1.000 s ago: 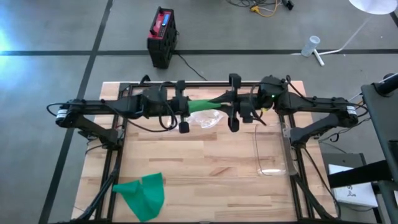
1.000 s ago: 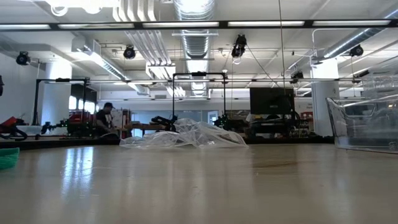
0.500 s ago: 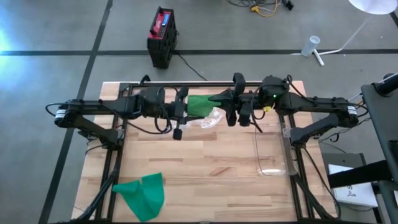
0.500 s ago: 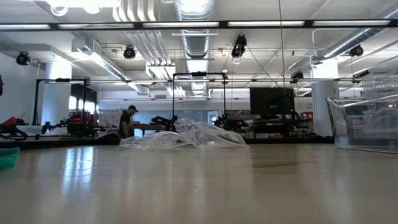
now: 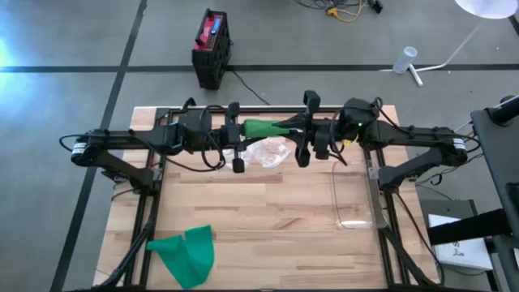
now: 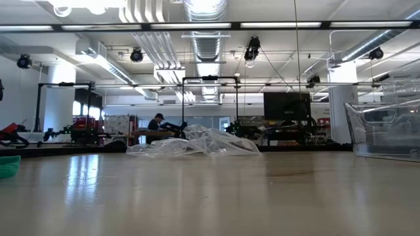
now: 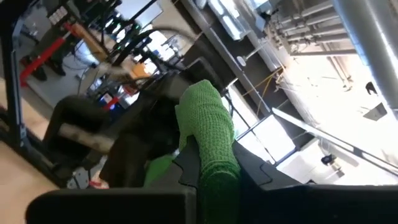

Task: Roll bandage
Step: Roll the green bandage

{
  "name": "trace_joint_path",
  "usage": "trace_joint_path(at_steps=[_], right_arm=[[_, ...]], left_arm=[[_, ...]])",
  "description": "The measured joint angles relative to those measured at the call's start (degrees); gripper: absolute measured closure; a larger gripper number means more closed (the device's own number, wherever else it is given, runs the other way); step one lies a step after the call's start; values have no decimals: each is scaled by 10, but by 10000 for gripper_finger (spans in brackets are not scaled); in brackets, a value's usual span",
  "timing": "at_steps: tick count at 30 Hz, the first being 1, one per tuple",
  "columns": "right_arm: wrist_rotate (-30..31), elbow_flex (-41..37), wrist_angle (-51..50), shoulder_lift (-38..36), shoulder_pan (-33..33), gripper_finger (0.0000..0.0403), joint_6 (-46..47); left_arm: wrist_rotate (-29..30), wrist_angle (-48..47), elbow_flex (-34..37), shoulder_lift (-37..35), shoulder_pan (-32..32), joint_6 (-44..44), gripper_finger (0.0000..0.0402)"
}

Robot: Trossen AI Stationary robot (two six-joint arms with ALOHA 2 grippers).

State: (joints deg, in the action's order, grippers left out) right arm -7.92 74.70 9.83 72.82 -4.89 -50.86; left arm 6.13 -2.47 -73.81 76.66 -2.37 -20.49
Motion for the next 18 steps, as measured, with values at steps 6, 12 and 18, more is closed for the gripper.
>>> trace_joint_path(at_steps=[6,12,18], right_arm=[[5,0,18,-10,0,365,27],[57,0,31,-14,0,365,-39],[65,0,8,-10,0,365,-172]], left_arm=[[5,23,25,1,-1,0,401],[5,87,71,1,-3,-1,401],[4,105,95,1,-4,-3,401]])
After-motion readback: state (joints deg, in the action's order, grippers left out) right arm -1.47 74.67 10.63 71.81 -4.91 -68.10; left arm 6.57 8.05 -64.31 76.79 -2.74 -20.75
